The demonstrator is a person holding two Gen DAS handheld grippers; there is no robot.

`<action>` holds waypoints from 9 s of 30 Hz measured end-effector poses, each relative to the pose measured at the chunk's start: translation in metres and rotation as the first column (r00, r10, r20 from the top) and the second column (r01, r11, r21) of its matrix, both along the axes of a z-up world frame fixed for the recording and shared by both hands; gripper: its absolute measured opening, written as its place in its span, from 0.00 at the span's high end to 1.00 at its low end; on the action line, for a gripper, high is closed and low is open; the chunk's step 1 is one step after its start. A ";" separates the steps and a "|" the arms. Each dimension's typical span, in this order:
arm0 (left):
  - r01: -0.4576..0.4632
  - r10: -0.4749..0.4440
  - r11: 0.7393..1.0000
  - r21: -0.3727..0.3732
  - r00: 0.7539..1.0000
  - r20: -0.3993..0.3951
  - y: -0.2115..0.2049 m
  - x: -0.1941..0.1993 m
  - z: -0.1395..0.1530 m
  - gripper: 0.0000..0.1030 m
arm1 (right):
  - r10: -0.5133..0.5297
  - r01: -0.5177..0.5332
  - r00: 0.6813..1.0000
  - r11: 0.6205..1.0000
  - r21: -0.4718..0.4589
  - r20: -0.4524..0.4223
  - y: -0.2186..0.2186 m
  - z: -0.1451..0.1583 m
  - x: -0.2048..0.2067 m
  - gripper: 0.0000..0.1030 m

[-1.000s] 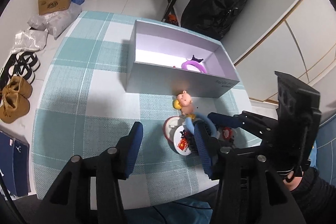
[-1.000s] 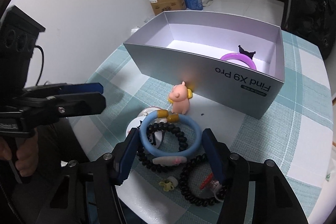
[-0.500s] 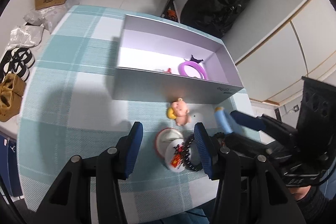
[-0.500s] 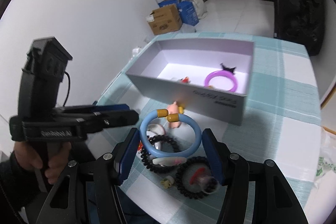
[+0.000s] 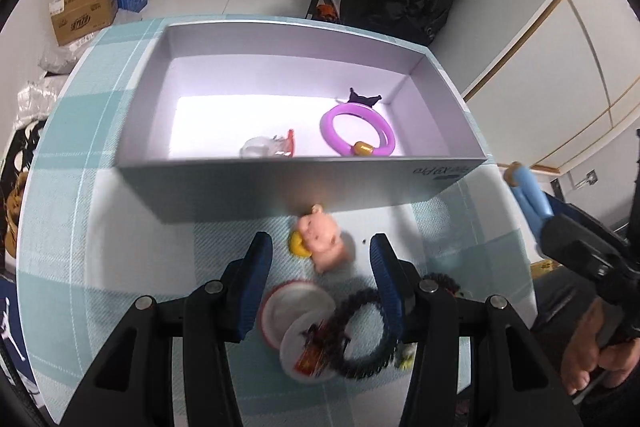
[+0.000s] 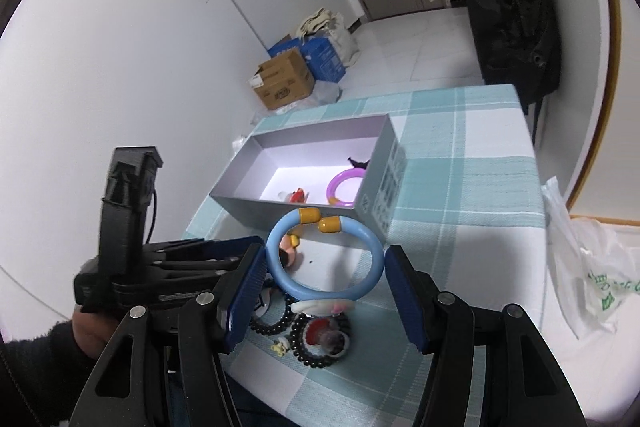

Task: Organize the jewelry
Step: 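Carry the bangle and pig figure over the box with both grippers, then open both grippers to drop the bangle and pig into the box, withdraw, then lower the right gripper onto the black beaded bracelet around the red trinket, then lift the black bracelet with the right gripper while the left gripper grasps the other black bracelet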

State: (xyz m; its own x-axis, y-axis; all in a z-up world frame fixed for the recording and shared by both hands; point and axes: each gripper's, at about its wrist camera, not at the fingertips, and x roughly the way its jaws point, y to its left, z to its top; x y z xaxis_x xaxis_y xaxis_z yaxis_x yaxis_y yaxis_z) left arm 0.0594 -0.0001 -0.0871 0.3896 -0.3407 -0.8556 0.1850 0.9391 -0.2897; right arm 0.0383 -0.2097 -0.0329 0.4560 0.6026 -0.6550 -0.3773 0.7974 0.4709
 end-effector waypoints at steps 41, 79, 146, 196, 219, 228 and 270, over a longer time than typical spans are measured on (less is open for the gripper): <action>-0.020 0.055 0.987 -0.159 0.973 0.222 0.023 0.001 0.062 0.80 | 0.023 -0.030 0.995 0.997 0.066 0.101 0.040 0.028 0.030 0.41; -0.085 0.113 0.966 -0.245 0.988 0.102 0.049 0.058 0.029 0.80 | 0.104 -0.097 0.993 0.990 0.101 -0.061 0.070 -0.017 0.116 0.41; -0.147 0.130 0.987 0.061 0.966 0.223 0.022 -0.079 0.043 0.24 | 0.026 -0.020 0.999 0.969 -0.248 0.022 0.024 -0.013 -0.027 0.10; -0.127 0.117 0.990 0.068 0.984 0.137 0.020 -0.072 0.022 0.24 | 0.142 -0.146 0.989 0.964 -0.222 -0.035 0.051 -0.033 -0.021 0.61; -0.088 0.073 0.990 0.109 0.989 0.129 0.006 -0.067 0.017 0.24 | 0.151 -0.153 0.988 0.907 -0.392 -0.036 0.062 -0.040 -0.021 0.53; -0.095 0.084 0.990 0.101 0.990 0.115 0.003 -0.063 0.015 0.24 | 0.122 -0.136 0.990 0.953 -0.269 -0.067 0.042 -0.037 -0.018 0.53; -0.012 -0.025 0.983 0.184 0.979 0.200 -0.019 -0.054 0.016 0.63 | 0.009 -0.010 0.999 1.000 0.024 0.035 0.001 0.004 -0.008 0.58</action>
State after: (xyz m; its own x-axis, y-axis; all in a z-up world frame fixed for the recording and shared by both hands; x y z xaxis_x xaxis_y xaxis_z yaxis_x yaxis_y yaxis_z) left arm 0.0053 -0.0192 -0.0709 0.5578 -0.1884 -0.8083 0.2281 0.9712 -0.0689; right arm 0.0299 -0.2086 -0.0287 0.4721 0.6226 -0.6241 -0.4013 0.7821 0.4767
